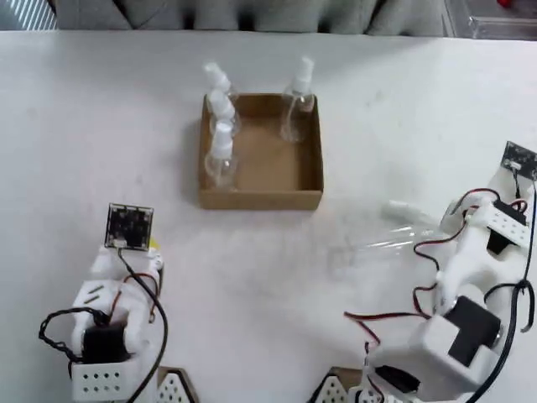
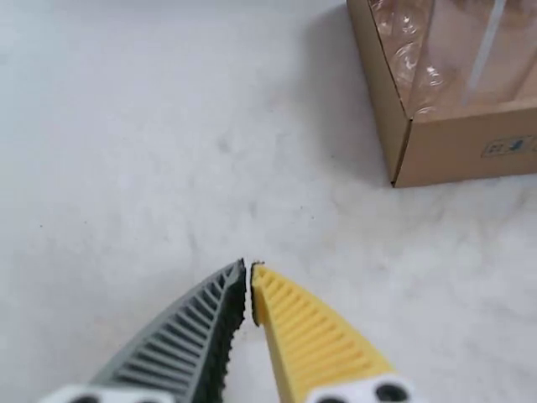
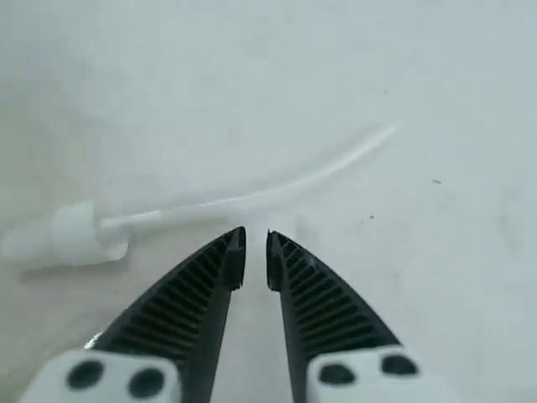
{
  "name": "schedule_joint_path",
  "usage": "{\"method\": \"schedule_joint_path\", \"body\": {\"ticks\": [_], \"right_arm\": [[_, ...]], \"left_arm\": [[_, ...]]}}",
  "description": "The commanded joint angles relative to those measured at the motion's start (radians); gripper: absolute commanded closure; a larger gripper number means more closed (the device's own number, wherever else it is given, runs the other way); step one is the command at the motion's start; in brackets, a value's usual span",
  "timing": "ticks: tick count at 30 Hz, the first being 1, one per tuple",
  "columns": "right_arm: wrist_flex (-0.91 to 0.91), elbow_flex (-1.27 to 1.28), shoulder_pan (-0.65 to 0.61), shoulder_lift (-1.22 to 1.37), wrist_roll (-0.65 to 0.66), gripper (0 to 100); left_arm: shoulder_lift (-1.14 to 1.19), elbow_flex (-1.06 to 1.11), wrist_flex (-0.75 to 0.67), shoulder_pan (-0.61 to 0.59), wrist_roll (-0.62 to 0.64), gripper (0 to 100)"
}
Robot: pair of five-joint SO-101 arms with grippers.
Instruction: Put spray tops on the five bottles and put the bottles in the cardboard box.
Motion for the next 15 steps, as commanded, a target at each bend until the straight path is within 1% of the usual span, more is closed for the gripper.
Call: {"method": "schedule_joint_path", "body": {"ticks": [1,4,6,12,15], "right_arm": [[0.005,-0.049,-0.005,0.022,0.009,98.4],[0.018,-0.044,-0.039,0.045,0.003,98.4],[0.067,-0.044,-0.064,0.047,0.002,98.4],[0.216,-0.044,-0.186,0.042,0.002,98.3],[0.237,-0.044,-0.245,0.042,0.000,98.3]], "left_arm": [[-0.008,-0.003,0.006,0.007,-0.009,98],[-0.008,-0.003,0.006,0.007,-0.009,98],[-0.008,-0.003,0.006,0.007,-0.009,98],[-0.008,-0.003,0.006,0.007,-0.009,98],[-0.008,-0.003,0.006,0.007,-0.009,98]]}}
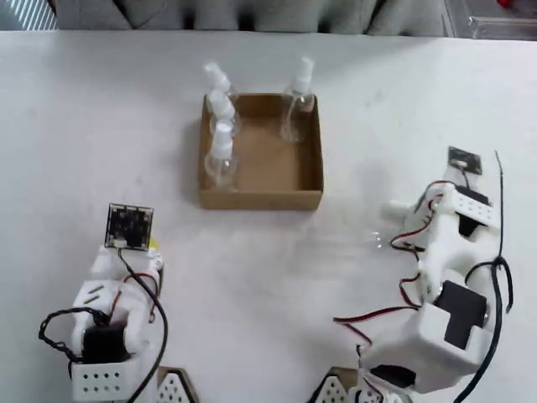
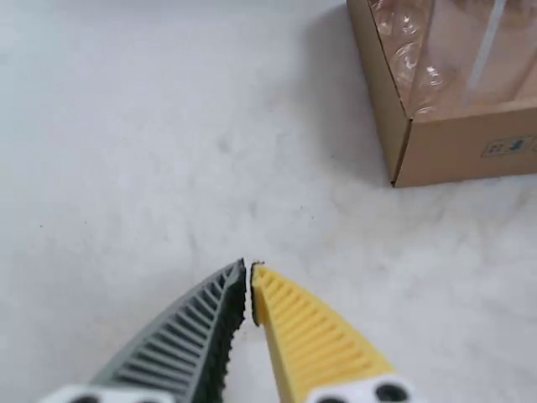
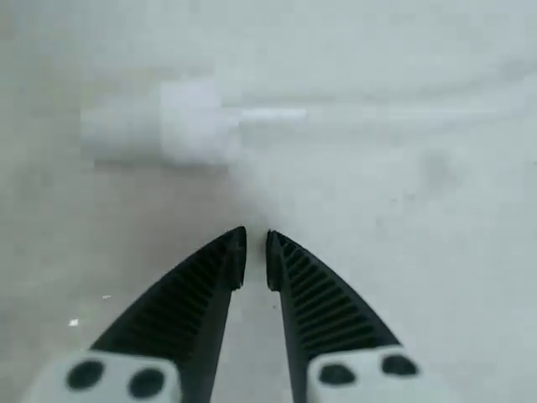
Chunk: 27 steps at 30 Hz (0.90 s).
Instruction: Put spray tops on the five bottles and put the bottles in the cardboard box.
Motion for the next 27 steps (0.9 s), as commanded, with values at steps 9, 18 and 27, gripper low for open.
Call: {"method": "schedule_joint_path", "body": {"ticks": [9,18,27], "right_arm": [[0.024,-0.046,-0.182,-0.016,-0.002,98.3],[0.041,-0.046,-0.297,-0.018,-0.049,98.3],[0.153,-0.043,-0.285,-0.248,-0.100,98.3]], "left_arm": [[-0.008,-0.003,0.006,0.007,-0.009,98],[-0.008,-0.003,0.005,0.007,-0.009,98],[-0.008,-0.003,0.003,0.007,-0.009,98]]}}
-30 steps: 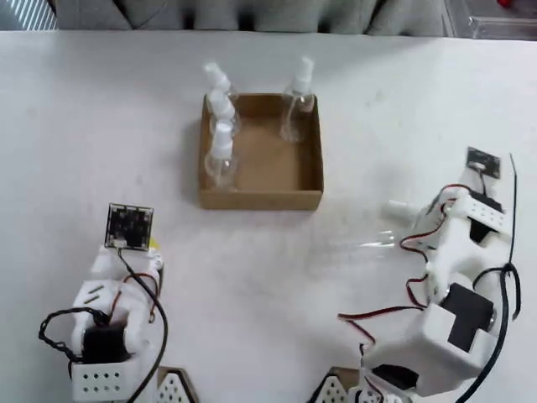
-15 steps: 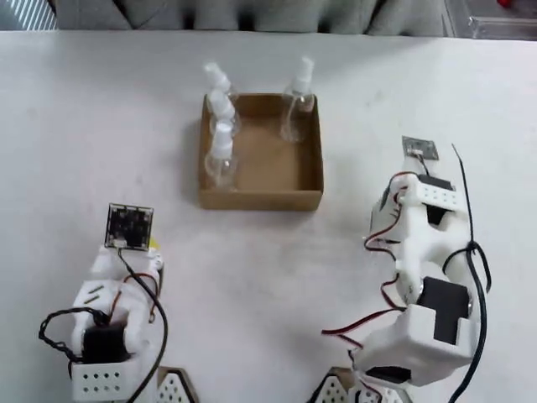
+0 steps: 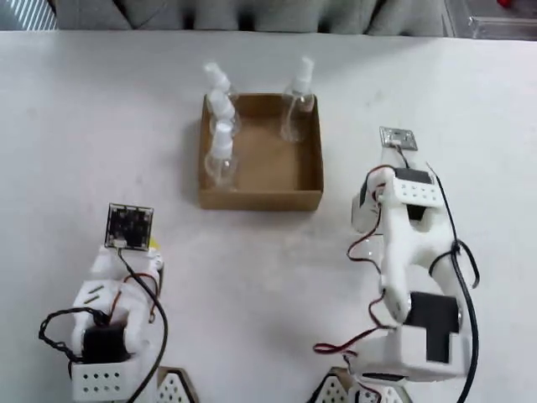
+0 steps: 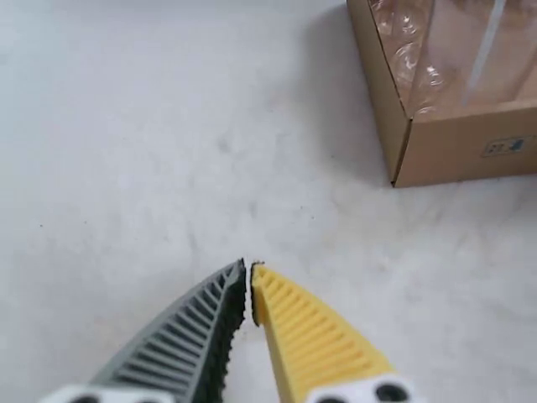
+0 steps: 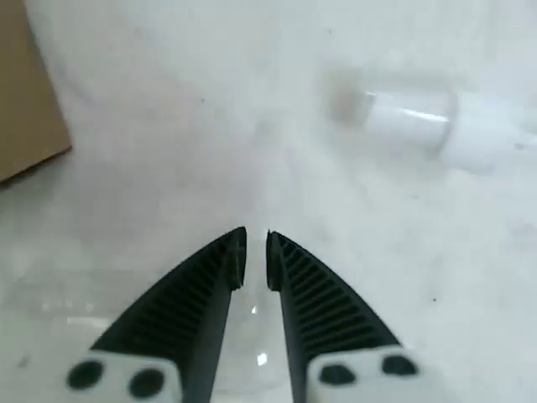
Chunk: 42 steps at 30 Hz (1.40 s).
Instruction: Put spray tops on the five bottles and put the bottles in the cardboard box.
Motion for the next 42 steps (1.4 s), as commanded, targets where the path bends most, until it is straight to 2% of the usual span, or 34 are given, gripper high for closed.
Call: {"method": "schedule_joint_path", "body": {"ticks": [1,5,9,18,23,28,32,42], "right_arm": [[0.081,-0.041,0.025,-0.159,-0.009,98.3],[0.156,-0.038,0.105,-0.271,-0.005,98.3],[0.151,0.008,0.205,-0.298,0.000,98.2],[-0.077,0.158,0.315,-0.297,-0.009,98.1],[-0.147,0.233,0.334,-0.297,-0.011,98.1],[-0.177,0.272,0.300,-0.297,-0.140,98.1],[-0.179,0.288,0.234,-0.295,-0.175,98.1],[-0.180,0.296,0.008,-0.295,-0.293,98.2]], "left_arm": [[-0.008,-0.003,0.003,0.007,-0.009,98],[-0.008,-0.003,0.005,0.007,-0.009,98],[-0.008,-0.003,0.005,0.007,-0.009,98],[-0.008,-0.003,0.006,0.007,-0.009,98],[-0.008,-0.003,0.006,0.007,-0.009,98],[-0.008,-0.003,0.006,0.007,-0.009,98],[-0.008,-0.003,0.006,0.007,-0.009,98],[-0.008,-0.003,0.006,0.007,-0.009,98]]}}
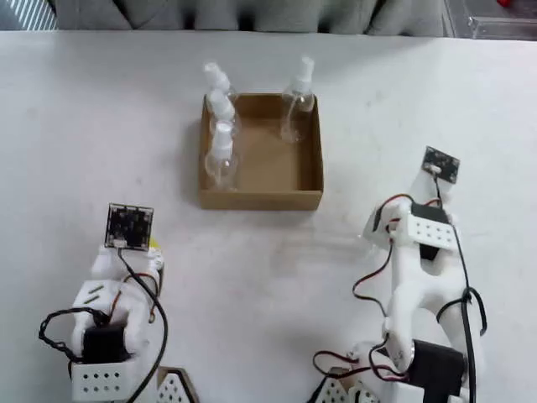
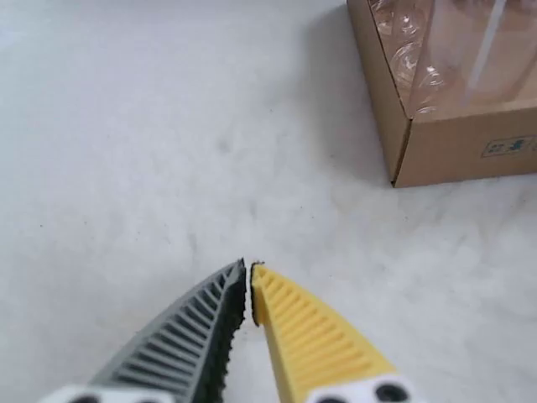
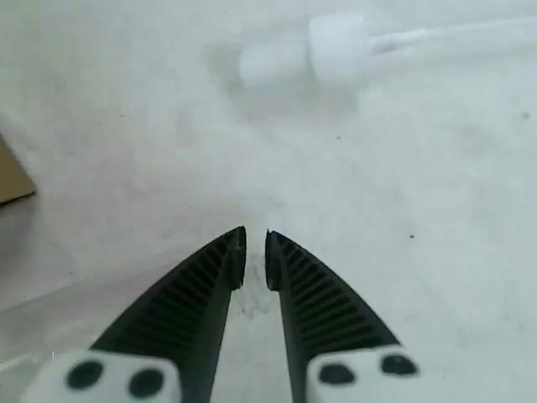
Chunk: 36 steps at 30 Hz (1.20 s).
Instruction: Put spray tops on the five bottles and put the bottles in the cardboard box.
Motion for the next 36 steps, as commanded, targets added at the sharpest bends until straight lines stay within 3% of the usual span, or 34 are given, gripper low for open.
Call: {"method": "schedule_joint_path", "body": {"ticks": [1,13,18,24,32,36], "right_arm": [[-0.013,-0.008,-0.085,-0.036,-0.040,98.2],[-0.001,0.055,-0.392,-0.048,-0.068,98.2],[0.018,0.055,-0.437,-0.048,-0.058,98.2],[0.016,0.032,-0.306,-0.074,-0.020,98.2],[0.010,0.095,-0.056,-0.209,0.427,98.3],[0.002,0.120,0.001,-0.254,0.404,98.3]], "left_arm": [[-0.008,-0.003,0.006,0.007,-0.009,98],[-0.008,-0.003,0.006,0.007,-0.009,98],[-0.008,-0.003,0.006,0.007,-0.009,98],[-0.008,-0.003,-0.008,0.013,-0.008,98],[-0.008,-0.003,-0.061,0.007,-0.009,97],[-0.008,-0.003,-0.026,-0.010,-0.153,89]]}}
